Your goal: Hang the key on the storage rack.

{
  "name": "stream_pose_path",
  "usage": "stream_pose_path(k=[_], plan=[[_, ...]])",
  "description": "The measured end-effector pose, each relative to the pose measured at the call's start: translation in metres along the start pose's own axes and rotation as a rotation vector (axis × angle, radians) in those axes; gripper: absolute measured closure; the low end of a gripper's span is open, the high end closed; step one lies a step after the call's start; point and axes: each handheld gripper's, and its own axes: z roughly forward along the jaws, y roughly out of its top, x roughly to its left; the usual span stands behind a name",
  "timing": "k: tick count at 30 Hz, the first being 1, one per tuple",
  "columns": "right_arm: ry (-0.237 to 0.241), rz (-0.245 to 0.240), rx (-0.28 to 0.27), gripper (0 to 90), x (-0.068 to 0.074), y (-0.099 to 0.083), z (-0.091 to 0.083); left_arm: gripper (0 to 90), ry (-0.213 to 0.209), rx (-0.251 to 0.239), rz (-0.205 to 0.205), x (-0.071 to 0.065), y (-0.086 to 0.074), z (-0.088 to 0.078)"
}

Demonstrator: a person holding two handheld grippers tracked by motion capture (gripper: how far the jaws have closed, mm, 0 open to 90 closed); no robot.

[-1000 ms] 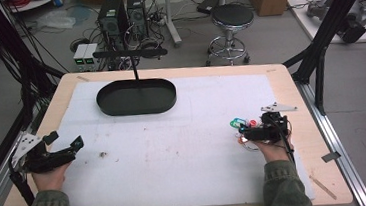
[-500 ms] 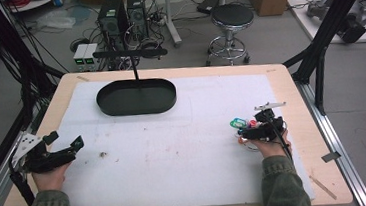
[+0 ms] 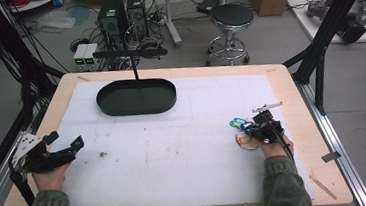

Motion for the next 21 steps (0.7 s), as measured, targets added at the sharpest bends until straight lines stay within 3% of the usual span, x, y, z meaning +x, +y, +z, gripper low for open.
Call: stream_pose_path(k=[4,21], plan=[[0.017,0.015,-0.005,89.7,-0.001,0.000,-0.001,1.7,0.000,-0.001,0.000,0.000,0.000,0.000],[0.047,0.028,-0.070,90.0,-0.003,-0.001,-0.017,1.7,-0.001,0.000,-0.003,0.000,0.000,0.001]])
